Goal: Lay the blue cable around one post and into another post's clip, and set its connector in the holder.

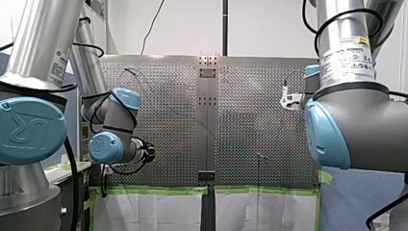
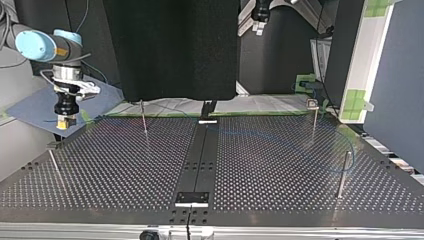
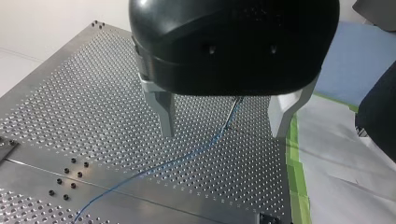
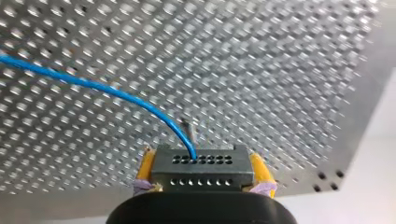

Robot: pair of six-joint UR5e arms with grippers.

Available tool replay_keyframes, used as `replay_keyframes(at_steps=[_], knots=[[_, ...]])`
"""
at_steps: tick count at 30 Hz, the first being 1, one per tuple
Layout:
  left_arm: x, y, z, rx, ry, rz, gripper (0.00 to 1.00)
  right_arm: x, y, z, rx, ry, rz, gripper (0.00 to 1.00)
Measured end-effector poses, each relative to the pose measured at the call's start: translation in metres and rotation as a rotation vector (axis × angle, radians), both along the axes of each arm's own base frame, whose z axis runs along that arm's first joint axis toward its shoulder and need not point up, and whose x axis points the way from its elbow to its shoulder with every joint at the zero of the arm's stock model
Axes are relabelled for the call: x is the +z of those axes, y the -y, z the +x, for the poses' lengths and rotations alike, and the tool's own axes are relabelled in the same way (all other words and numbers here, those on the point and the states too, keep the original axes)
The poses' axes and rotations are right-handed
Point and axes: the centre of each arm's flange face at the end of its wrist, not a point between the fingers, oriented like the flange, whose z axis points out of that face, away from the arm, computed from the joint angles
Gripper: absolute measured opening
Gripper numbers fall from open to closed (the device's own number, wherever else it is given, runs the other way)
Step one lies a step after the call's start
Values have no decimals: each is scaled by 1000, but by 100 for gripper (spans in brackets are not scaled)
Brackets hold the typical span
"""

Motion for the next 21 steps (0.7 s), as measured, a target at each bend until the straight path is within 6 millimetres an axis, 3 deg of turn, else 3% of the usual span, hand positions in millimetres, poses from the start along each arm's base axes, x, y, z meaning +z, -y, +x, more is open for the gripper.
replay_keyframes(at_steps=[7, 15, 21], knots=[[0, 0, 1, 0, -2, 0, 100, 4, 7, -15, -10, 29, -29, 0], [0, 0, 3, -7, -3, -2, 100, -9, 26, -24, 17, 37, 2, 0], [0, 0, 4, -4, -3, -3, 100, 1, 38, -28, 24, 38, 16, 0]])
